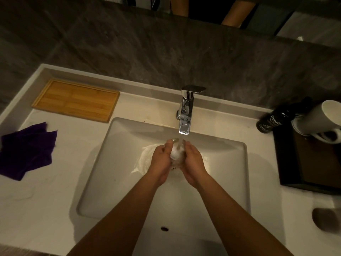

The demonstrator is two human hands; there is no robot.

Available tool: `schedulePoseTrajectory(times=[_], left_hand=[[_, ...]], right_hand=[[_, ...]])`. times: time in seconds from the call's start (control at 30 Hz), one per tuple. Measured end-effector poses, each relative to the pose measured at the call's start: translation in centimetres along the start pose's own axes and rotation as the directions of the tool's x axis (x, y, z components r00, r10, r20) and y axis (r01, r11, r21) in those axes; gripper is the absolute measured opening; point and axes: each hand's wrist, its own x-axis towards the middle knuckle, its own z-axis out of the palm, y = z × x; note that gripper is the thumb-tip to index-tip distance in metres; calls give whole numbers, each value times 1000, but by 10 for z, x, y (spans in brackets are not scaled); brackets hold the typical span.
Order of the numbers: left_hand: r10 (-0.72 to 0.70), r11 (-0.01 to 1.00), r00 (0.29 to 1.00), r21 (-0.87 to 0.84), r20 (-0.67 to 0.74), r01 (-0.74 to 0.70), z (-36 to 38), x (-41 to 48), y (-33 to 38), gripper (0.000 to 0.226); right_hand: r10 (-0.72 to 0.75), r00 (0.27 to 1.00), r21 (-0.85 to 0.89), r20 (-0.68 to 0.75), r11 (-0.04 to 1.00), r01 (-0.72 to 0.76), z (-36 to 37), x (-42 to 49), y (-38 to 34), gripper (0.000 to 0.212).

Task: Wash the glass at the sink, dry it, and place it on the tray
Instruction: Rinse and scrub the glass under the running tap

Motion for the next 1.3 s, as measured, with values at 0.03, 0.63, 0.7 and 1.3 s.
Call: schedulePoseTrajectory(times=[0.03, 0.63, 0.7, 1.3], left_hand=[[-38, 998, 999, 45, 32, 36, -3, 3, 4, 48], [14, 1000, 1000, -28, 19, -14, -3, -1, 8, 43], [-12, 997, 999, -72, 37, 15, -2, -4, 6, 44], [7, 991, 994, -134, 110, 8, -17, -10, 11, 42]], right_hand=[[-9, 1000, -29, 16, 1000, 10, -2, 1, 0, 42], [-12, 999, -60, -47, 998, 9, 0, -2, -3, 46], [-16, 998, -66, -55, 998, 13, -1, -2, 0, 49], [-200, 975, -439, 102, 870, 224, -21, -32, -10, 32]])
